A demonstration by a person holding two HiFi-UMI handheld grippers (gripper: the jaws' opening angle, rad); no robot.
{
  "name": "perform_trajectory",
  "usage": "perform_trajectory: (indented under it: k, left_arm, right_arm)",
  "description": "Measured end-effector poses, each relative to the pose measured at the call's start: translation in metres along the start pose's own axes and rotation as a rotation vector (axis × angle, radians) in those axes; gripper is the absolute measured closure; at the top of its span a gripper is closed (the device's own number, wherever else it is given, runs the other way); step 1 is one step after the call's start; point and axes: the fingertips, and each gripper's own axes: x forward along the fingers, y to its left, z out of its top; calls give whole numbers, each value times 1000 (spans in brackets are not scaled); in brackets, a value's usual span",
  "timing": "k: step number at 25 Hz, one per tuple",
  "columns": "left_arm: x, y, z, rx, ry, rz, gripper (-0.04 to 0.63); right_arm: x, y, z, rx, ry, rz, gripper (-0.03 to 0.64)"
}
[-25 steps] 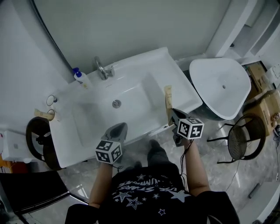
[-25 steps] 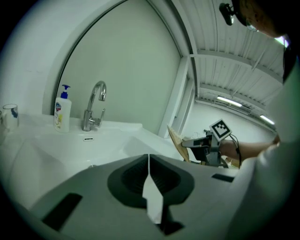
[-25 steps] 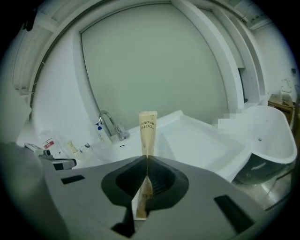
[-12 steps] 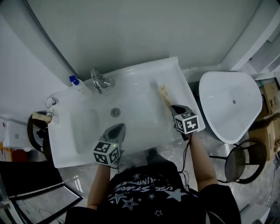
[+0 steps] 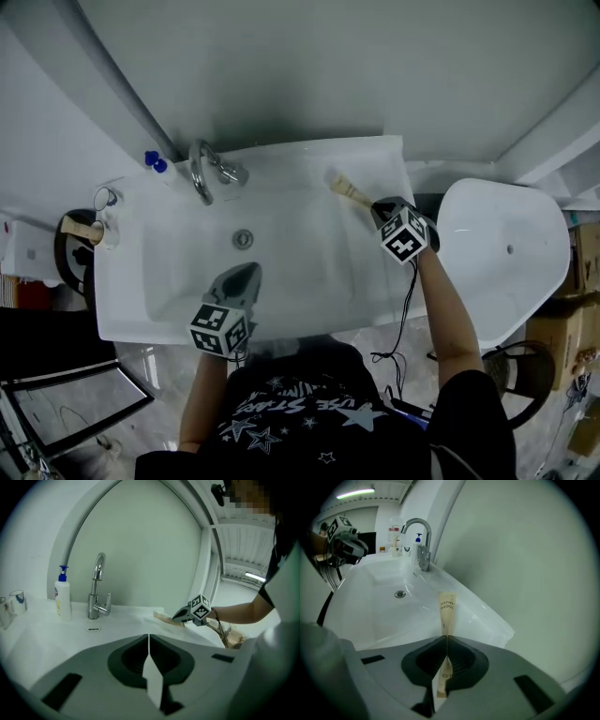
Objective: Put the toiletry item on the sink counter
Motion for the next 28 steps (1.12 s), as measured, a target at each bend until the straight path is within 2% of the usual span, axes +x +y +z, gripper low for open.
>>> perform_trajectory:
  k: [8, 14, 19, 23, 28]
  left_arm:
    - [9, 10, 4, -51, 4, 100, 575]
    - [15, 20, 1, -90, 18, 148, 575]
    - [16, 32, -4, -119, 24, 179, 575]
    - [18, 39, -7, -139, 26, 194, 575]
    - [23, 37, -5, -140, 30, 189, 575]
  right_arm:
    - [42, -40, 10, -267, 9, 37, 598]
    - [71, -51, 22, -432, 9, 114, 598]
    - [87, -59, 22, -493, 26, 143, 597]
    - [96, -68, 26, -479, 9, 132, 597]
    - [101, -73, 24, -527, 40, 111, 595]
